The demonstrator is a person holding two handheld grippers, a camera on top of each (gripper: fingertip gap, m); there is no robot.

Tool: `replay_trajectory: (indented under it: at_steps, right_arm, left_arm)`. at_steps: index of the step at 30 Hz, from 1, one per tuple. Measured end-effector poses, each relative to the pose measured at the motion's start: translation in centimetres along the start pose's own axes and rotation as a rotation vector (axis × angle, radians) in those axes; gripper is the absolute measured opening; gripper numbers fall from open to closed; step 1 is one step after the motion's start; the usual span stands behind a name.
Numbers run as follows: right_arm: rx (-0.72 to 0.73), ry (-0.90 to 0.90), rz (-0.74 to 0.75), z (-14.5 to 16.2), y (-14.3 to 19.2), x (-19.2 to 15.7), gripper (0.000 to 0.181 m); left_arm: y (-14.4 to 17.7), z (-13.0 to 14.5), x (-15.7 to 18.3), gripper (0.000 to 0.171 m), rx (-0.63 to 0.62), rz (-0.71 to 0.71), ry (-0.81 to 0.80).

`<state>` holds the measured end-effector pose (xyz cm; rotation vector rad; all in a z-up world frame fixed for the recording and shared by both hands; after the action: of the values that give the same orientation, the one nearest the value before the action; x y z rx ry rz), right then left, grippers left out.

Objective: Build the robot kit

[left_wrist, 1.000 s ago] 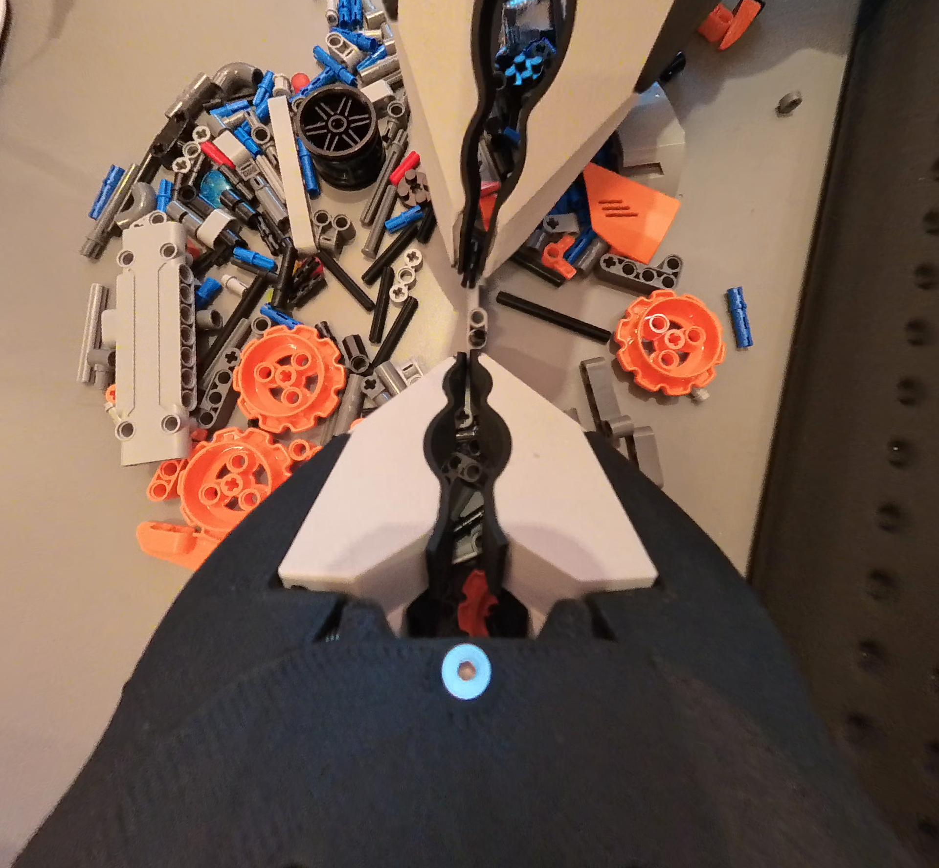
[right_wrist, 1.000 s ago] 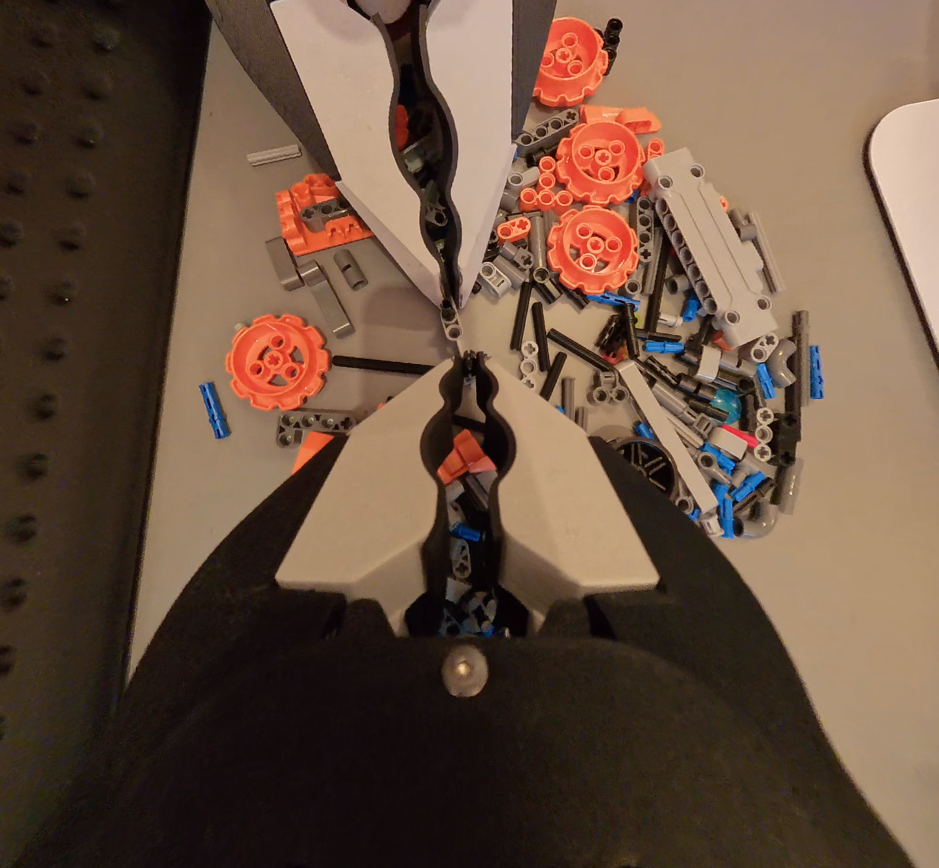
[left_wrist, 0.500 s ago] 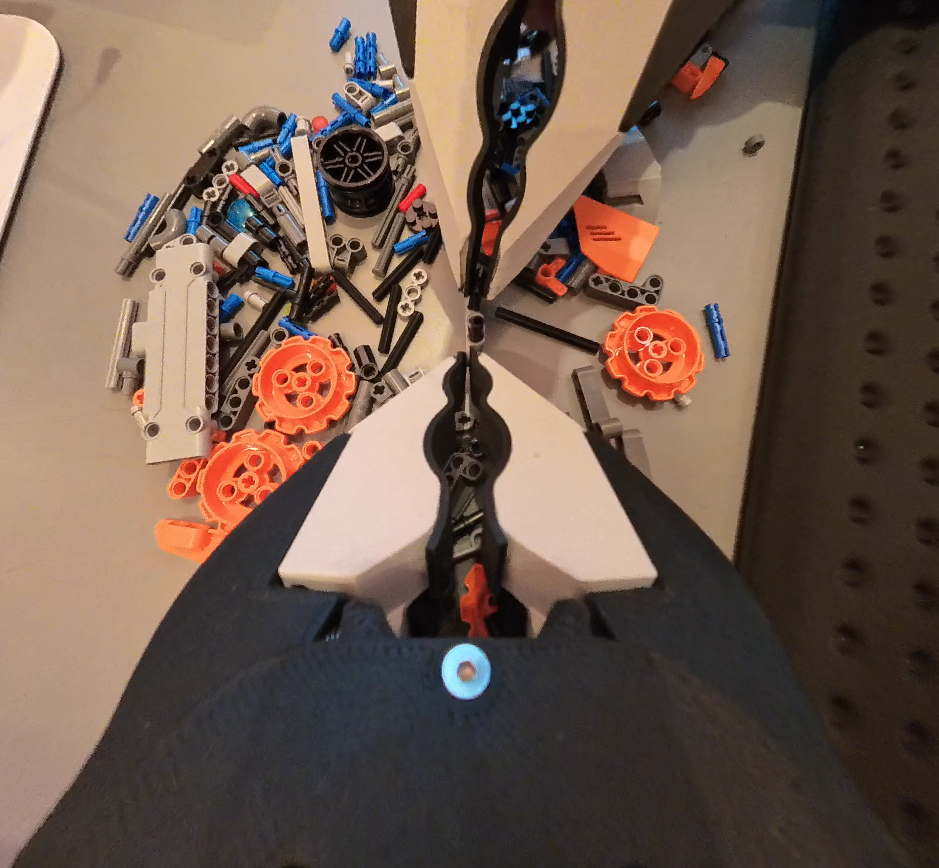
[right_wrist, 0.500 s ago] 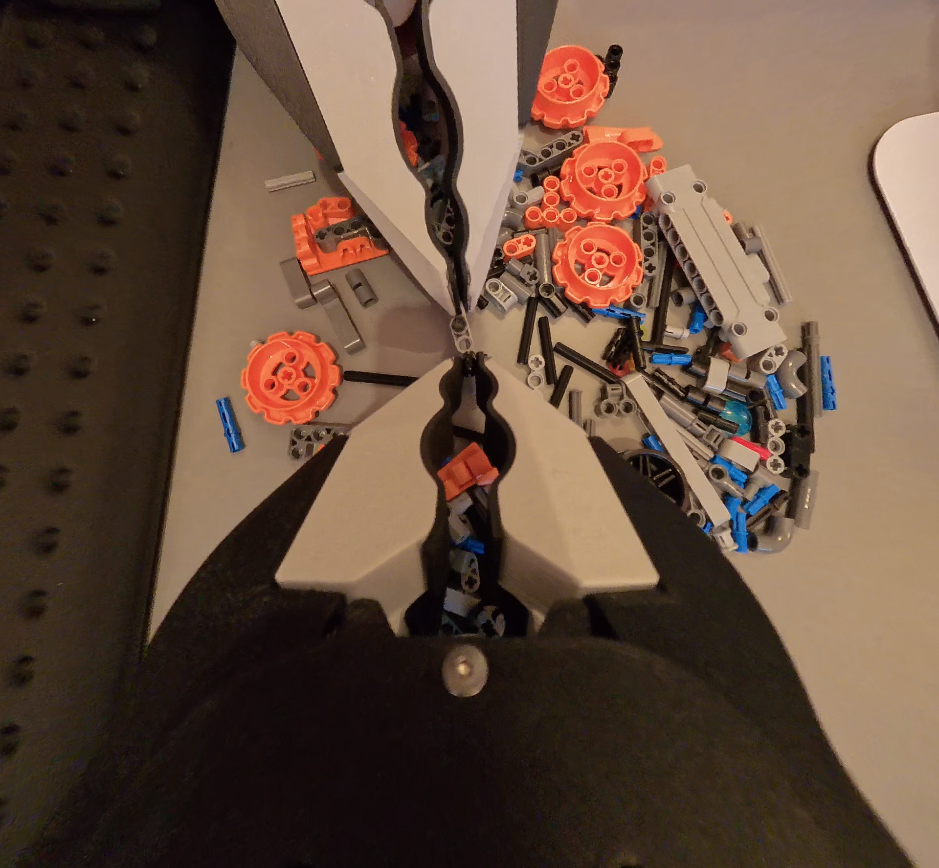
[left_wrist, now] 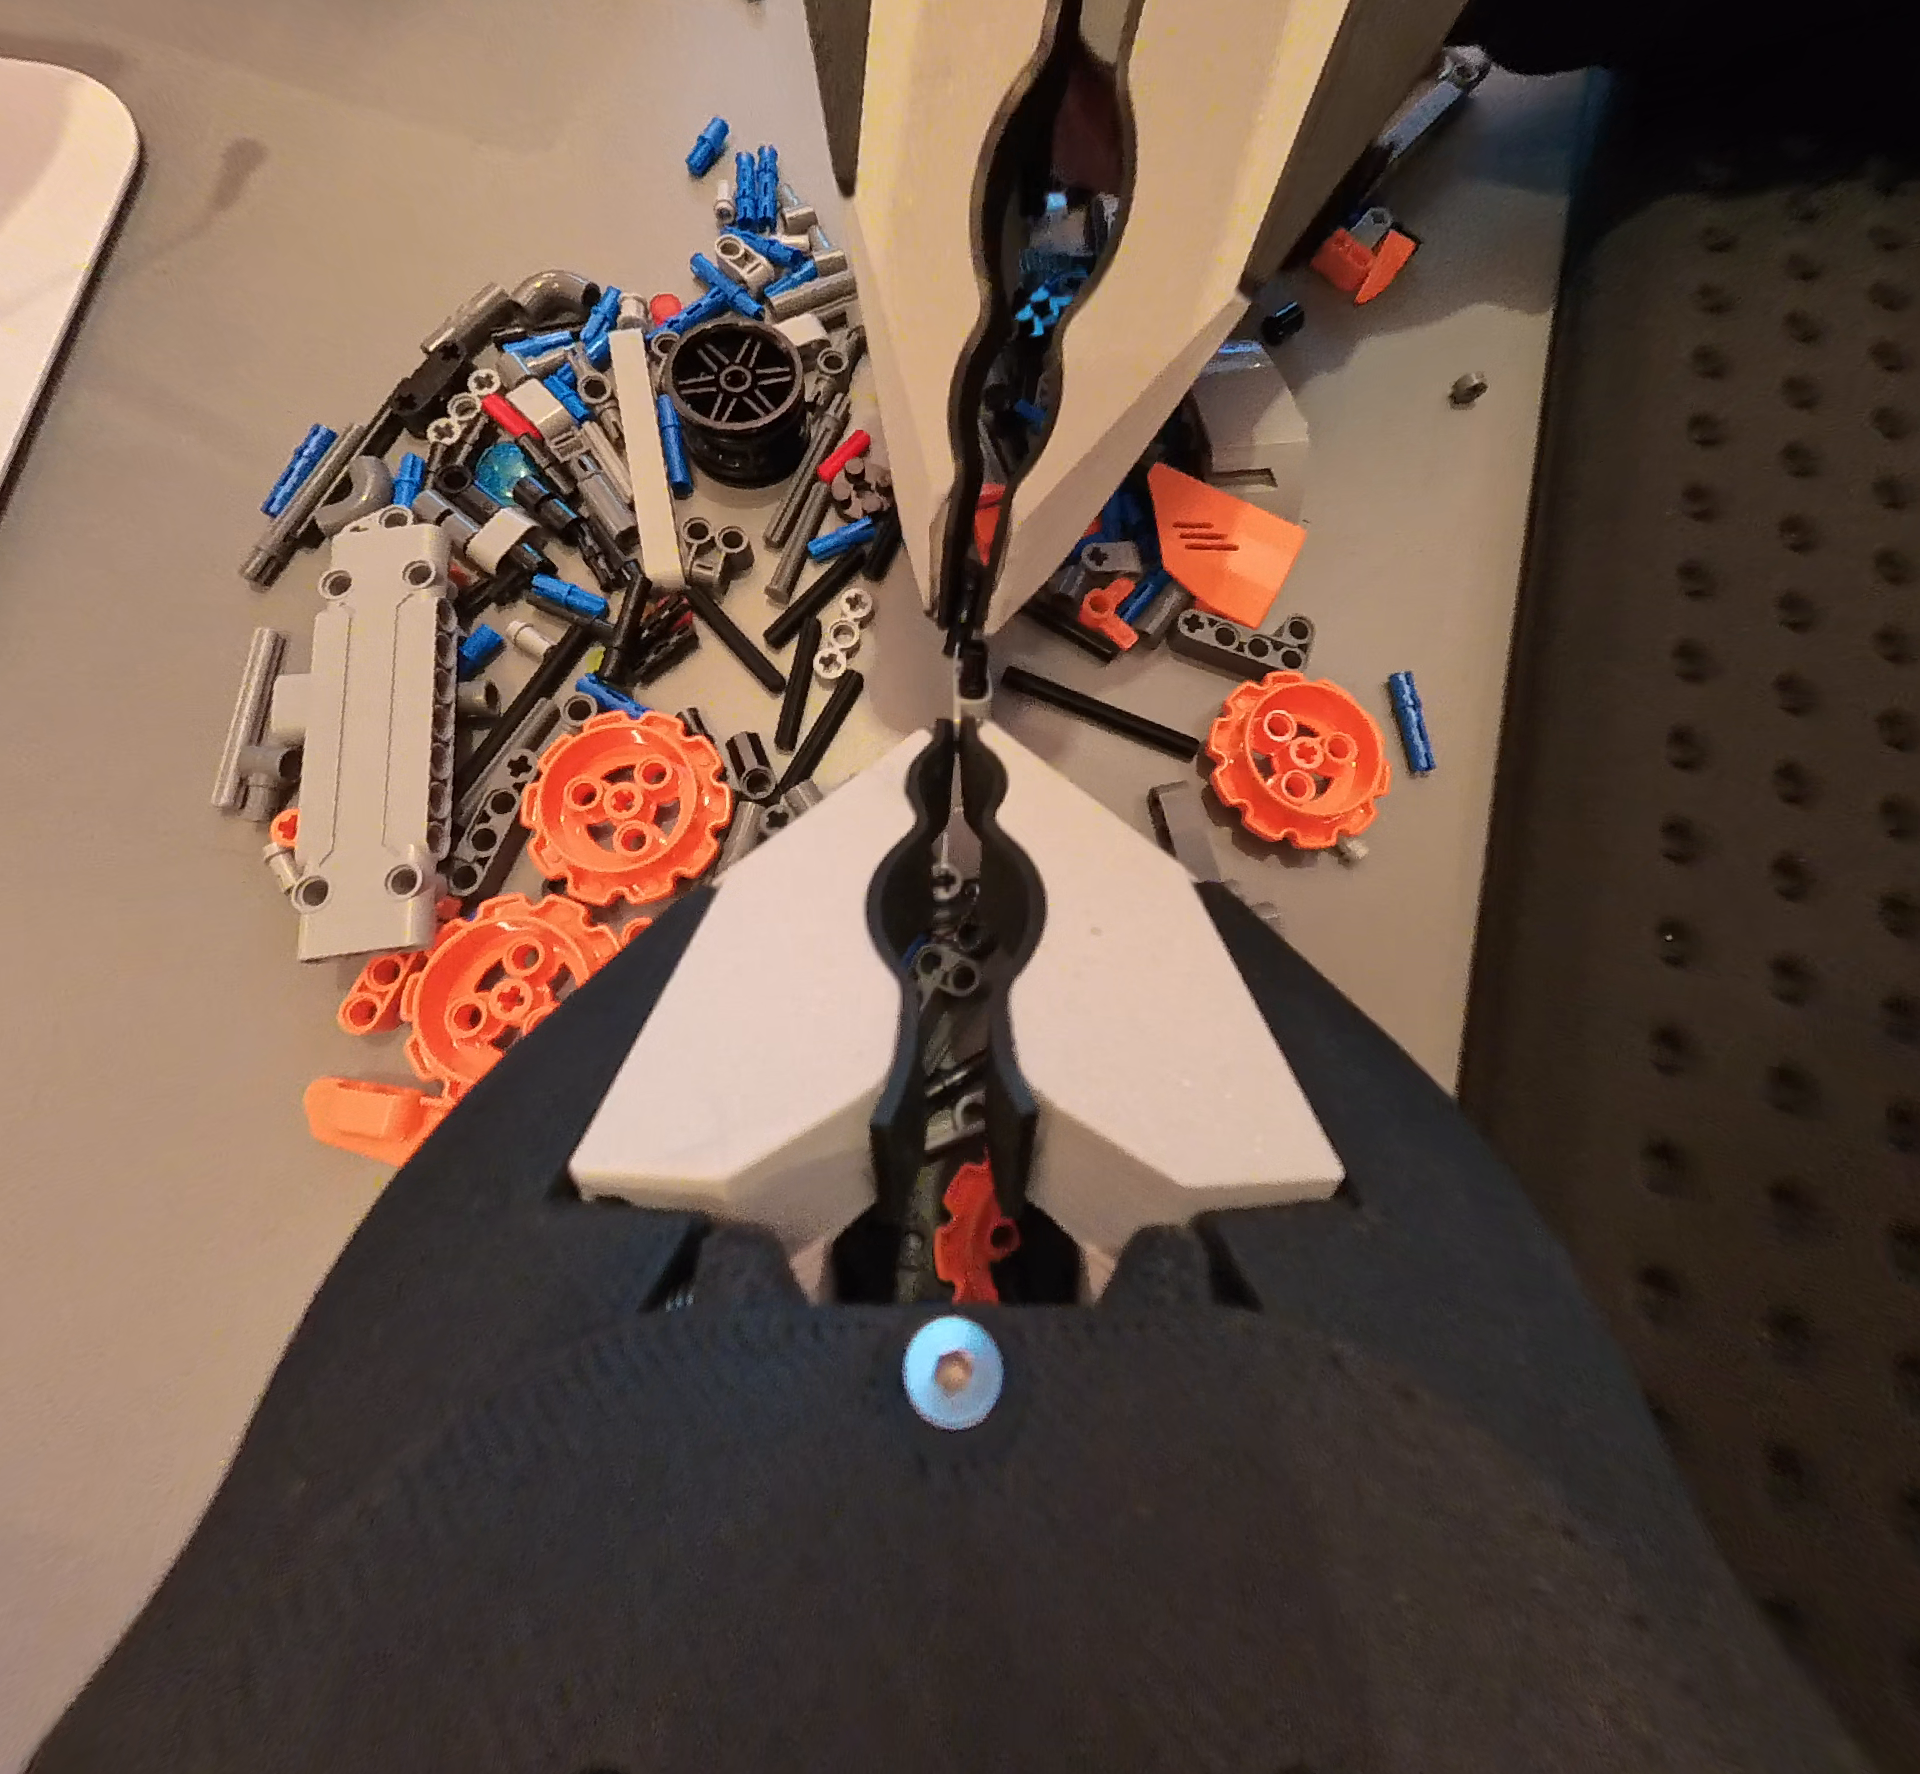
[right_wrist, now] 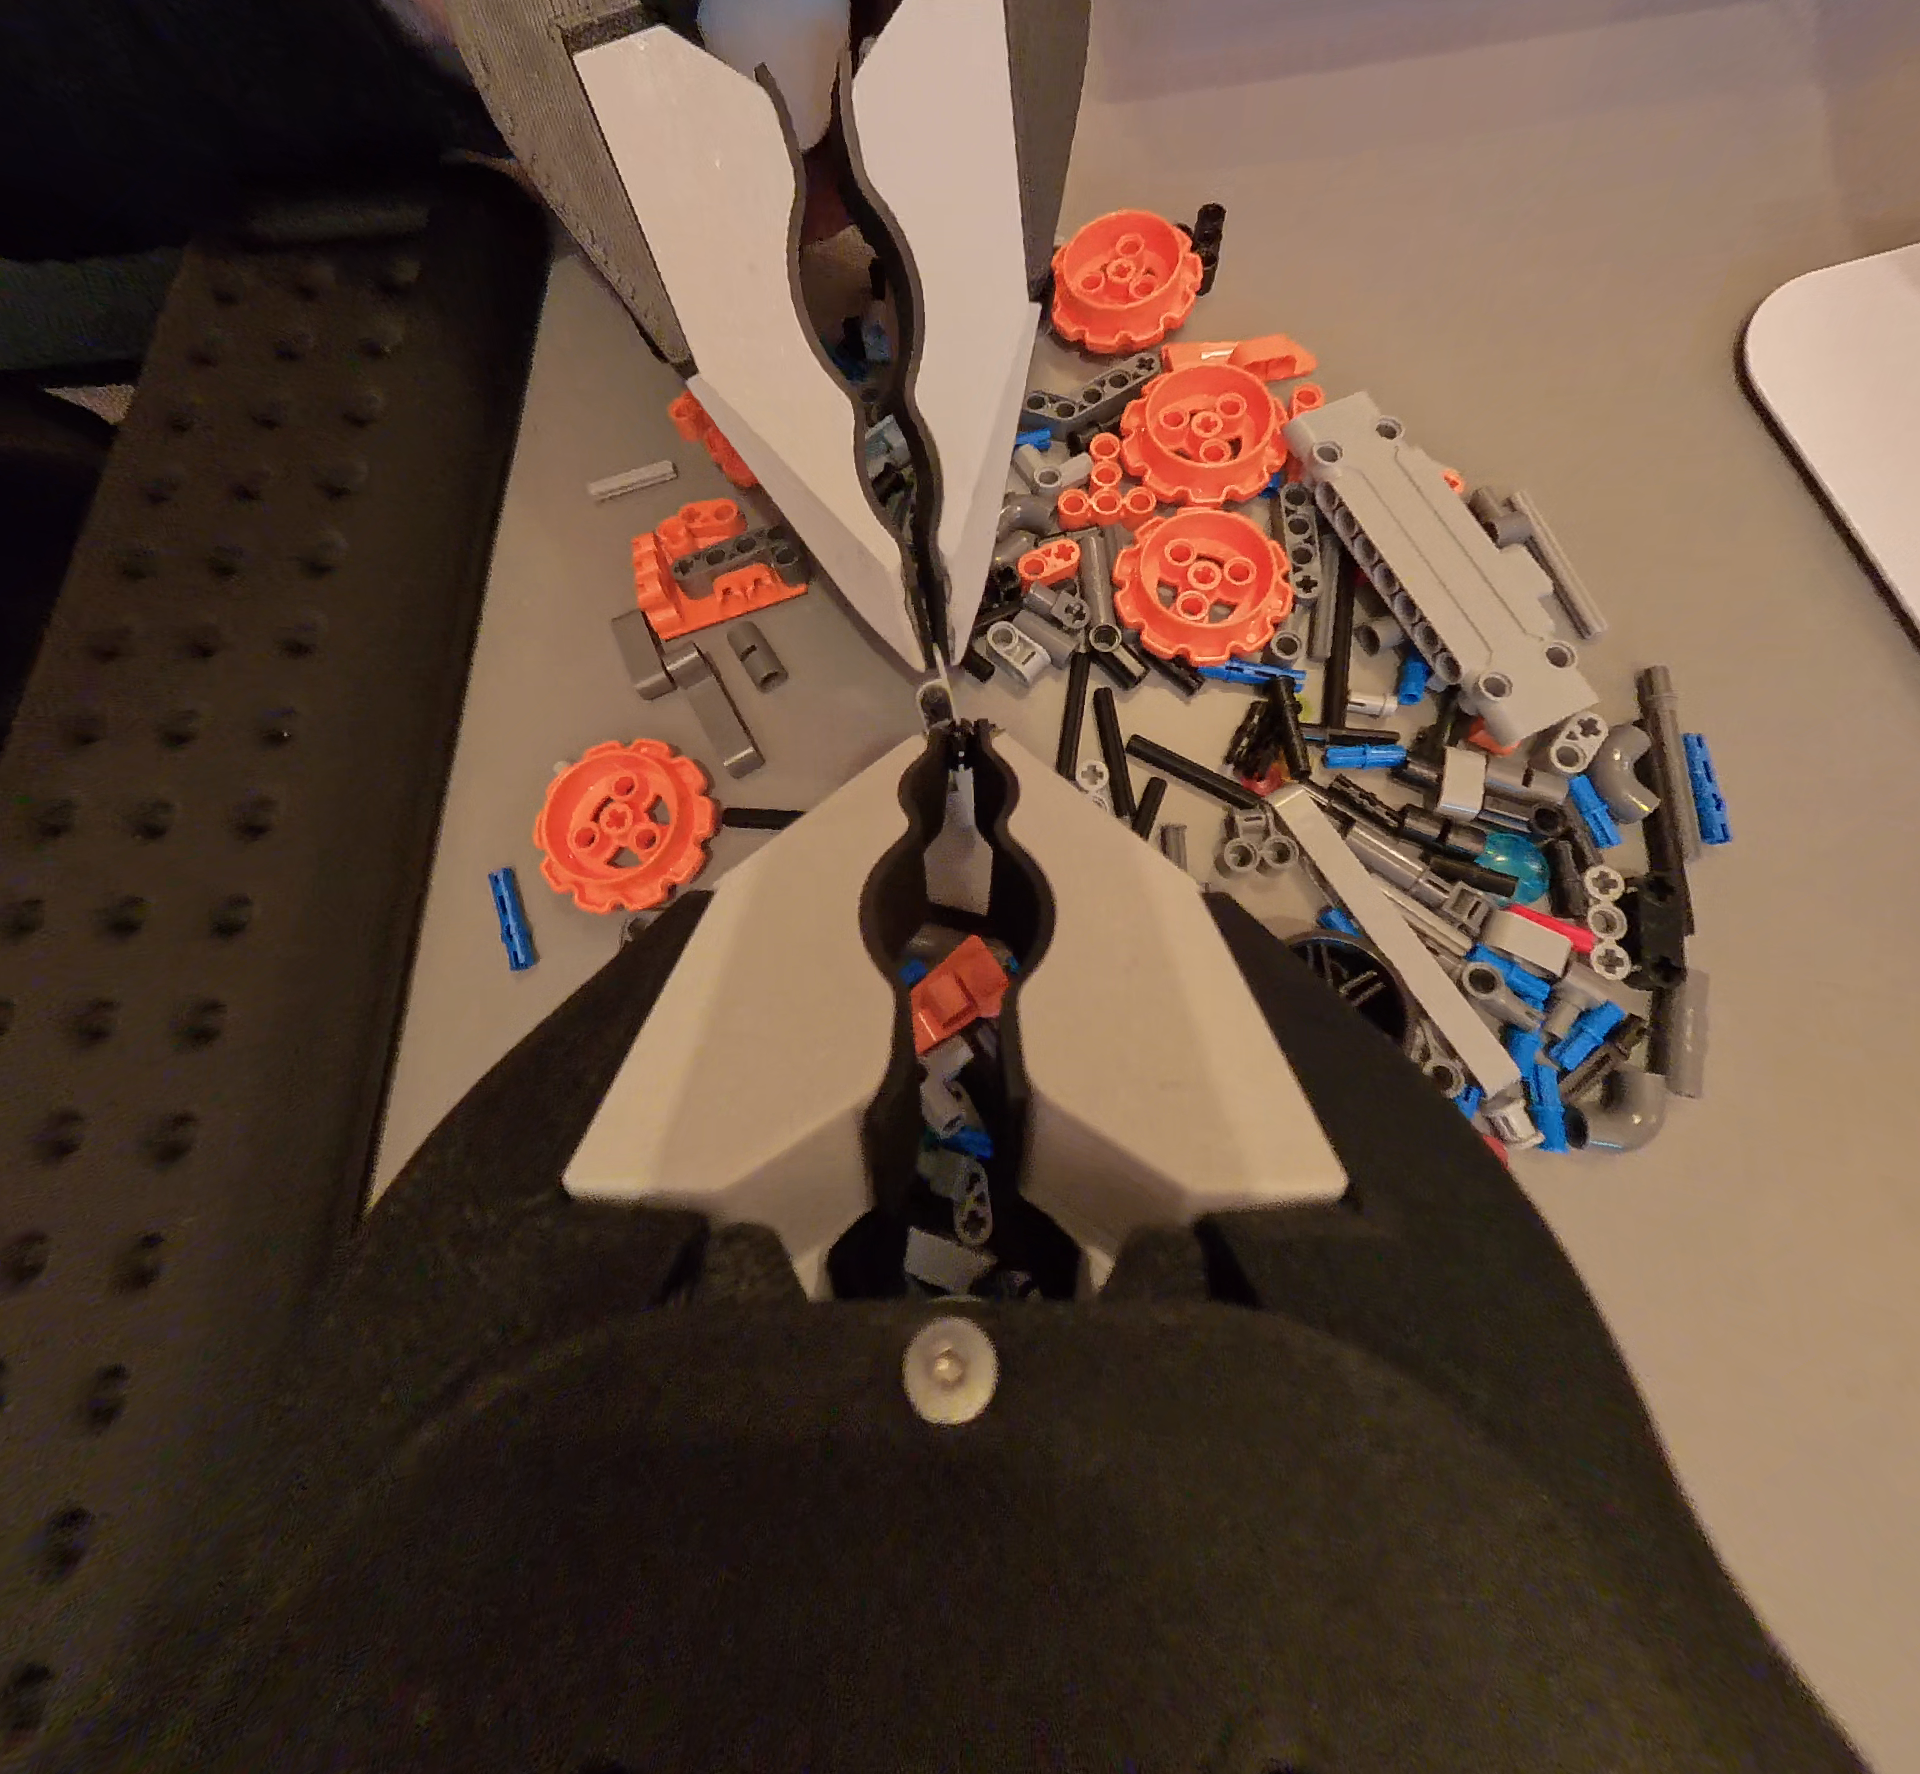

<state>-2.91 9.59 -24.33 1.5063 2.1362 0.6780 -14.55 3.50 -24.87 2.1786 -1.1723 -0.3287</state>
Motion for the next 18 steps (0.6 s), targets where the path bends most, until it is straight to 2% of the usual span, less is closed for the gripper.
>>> replay_trajectory:
  at_steps: [11, 18]
  right_arm:
    - [-0.029, 0.073, 0.041, 0.18, -0.44, -0.3, 0.001]
    - [-0.021, 0.047, 0.011, 0.27, -0.44, -0.19, 0.001]
  left_arm:
    - [-0.02, 0.1, -0.35, 0.0, 0.046, -0.018, 0.034]
    - [-0.03, 0.21, -0.12, 0.0, 0.058, -0.035, 0.019]
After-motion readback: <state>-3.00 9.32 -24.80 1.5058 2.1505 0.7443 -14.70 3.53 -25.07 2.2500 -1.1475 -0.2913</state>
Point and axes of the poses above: each gripper's, where its closed fingertips meet, y back along the fingers, z out of its underside, x = y × z across the jaws, the point moved 8 cm from there along y, back along the fingers, and after that the axes turned 2 degrees about x, right-handed, at the moved point
